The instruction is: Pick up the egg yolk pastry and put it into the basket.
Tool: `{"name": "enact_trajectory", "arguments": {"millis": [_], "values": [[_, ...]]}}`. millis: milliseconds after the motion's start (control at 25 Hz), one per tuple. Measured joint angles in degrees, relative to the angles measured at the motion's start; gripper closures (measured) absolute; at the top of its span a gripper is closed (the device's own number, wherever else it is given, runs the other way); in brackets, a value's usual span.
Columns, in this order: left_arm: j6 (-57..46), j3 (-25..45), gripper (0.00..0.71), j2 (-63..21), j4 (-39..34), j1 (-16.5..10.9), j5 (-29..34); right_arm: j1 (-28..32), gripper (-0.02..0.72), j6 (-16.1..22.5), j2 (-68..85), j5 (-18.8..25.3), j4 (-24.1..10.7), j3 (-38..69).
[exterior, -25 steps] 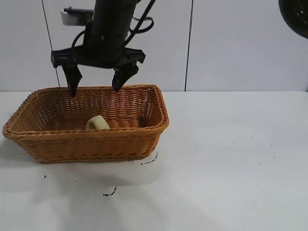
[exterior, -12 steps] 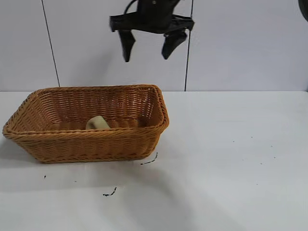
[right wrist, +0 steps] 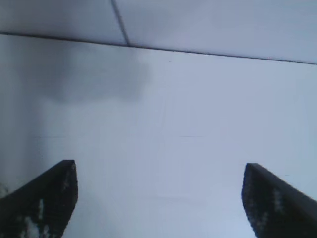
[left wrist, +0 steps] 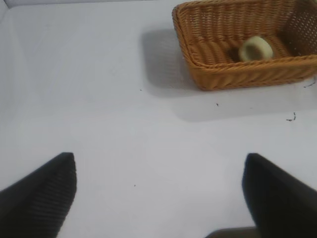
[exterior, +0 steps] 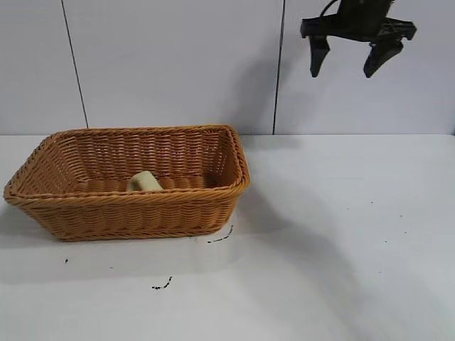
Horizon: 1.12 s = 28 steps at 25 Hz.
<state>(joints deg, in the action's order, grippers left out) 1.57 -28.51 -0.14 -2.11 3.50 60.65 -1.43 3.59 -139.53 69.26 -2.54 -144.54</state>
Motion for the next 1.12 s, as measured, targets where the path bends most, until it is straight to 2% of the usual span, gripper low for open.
{"name": "enact_trajectory", "arguments": {"millis": [160, 320, 680, 1120], "values": [[0.0, 0.0, 0.017, 0.0, 0.0, 0.0, 0.0, 0.5, 0.057, -0.1, 3.7, 0.0, -0.2, 4.6], [0.0, 0.0, 0.017, 0.0, 0.0, 0.0, 0.0, 0.5, 0.057, -0.1, 11.8, 0.0, -0.6, 14.2], [0.0, 0.0, 0.017, 0.0, 0.0, 0.0, 0.0, 0.5, 0.057, -0.3, 39.5, 0.0, 1.4, 46.6], [0.0, 0.0, 0.017, 0.0, 0.0, 0.0, 0.0, 0.5, 0.057, -0.3, 78.9, 0.1, 1.8, 82.4]]}}
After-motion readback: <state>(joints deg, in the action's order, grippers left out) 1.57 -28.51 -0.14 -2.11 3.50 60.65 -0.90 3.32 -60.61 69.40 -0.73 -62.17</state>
